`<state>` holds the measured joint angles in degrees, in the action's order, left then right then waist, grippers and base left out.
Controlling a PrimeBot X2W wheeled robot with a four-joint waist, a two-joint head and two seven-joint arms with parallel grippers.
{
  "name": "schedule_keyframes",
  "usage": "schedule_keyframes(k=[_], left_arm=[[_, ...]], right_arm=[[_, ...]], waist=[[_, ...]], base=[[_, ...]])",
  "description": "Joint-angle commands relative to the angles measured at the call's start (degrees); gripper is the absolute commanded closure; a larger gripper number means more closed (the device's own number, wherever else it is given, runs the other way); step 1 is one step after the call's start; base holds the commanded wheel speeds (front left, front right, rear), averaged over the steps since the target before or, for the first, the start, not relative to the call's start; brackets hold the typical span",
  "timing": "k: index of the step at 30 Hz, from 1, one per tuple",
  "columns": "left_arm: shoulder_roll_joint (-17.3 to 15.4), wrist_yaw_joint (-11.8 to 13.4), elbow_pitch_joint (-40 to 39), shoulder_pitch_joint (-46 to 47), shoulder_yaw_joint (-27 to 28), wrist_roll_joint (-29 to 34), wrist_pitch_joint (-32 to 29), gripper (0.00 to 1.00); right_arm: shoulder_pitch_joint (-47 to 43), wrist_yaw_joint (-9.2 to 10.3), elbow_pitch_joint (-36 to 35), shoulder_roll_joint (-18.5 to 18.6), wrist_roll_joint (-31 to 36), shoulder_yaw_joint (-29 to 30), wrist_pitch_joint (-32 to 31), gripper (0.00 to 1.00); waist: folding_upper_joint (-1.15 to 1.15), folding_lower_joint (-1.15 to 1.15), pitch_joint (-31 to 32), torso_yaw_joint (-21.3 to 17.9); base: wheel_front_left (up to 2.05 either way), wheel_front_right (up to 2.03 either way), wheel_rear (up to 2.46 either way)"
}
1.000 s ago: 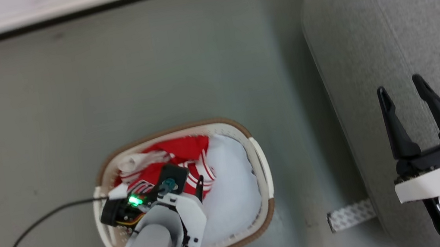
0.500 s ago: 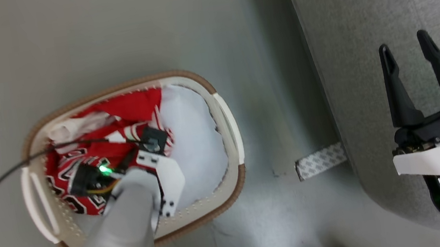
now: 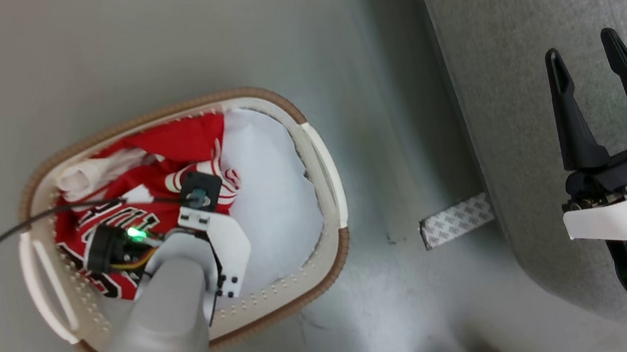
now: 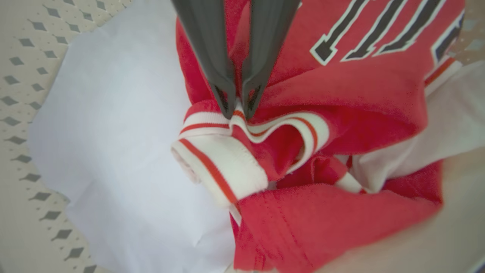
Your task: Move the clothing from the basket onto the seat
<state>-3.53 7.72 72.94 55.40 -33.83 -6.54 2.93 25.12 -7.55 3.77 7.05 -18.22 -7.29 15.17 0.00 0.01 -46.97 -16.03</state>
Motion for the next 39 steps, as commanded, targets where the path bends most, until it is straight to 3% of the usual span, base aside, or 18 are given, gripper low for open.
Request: schedule_keyframes(k=[1, 6, 12, 26, 33, 39], left_arm=[[0.1, -0.4, 0.0, -1.2, 0.4, -1.1, 1.2, 1.0], [0.5, -2.0, -1.9, -4.6, 3.4, -6.6, 7.6, 1.0], [0.6, -4.6, -8.4, -11.6, 1.2, -13.3, 10.4, 1.0], [0.5, -3.8, -21.1, -20.7, -1.5, -19.9, 12.1, 1.0], [-2.5, -2.5, -30.6, -24.0, -0.7, -20.8, 11.4, 1.0], [-5.3, -0.5, -40.5, -25.9, 0.4, -21.6, 9.3, 1.0]], right_arm=[[-0.4, 0.12, 0.3, 0.0, -0.2, 0.1, 0.0, 0.0], [-2.3, 0.12, 1.2, 0.2, -0.1, 0.4, 0.0, 0.0], [-6.8, 0.12, 3.0, 0.7, 0.3, 1.1, 0.0, 0.0], [-18.9, 0.12, 7.3, -1.2, 2.9, 1.8, 0.0, 0.0], [-23.4, 0.12, 8.9, -2.6, 3.7, 1.0, 0.0, 0.0], [-24.9, 0.12, 9.0, -3.0, 4.1, -0.1, 0.0, 0.0]], waist=[[0.0, -0.01, 2.2, 1.0], [0.0, -0.01, 8.2, 3.5], [0.0, -0.01, 18.4, 7.5], [0.0, -0.01, 39.9, 13.6], [0.0, -0.01, 46.4, 13.8], [0.0, -0.01, 48.4, 13.4]], base=[[0.0, 0.0, 0.0], [0.0, 0.0, 0.0], [0.0, 0.0, 0.0], [0.0, 0.0, 0.0], [0.0, 0.0, 0.0], [0.0, 0.0, 0.0]])
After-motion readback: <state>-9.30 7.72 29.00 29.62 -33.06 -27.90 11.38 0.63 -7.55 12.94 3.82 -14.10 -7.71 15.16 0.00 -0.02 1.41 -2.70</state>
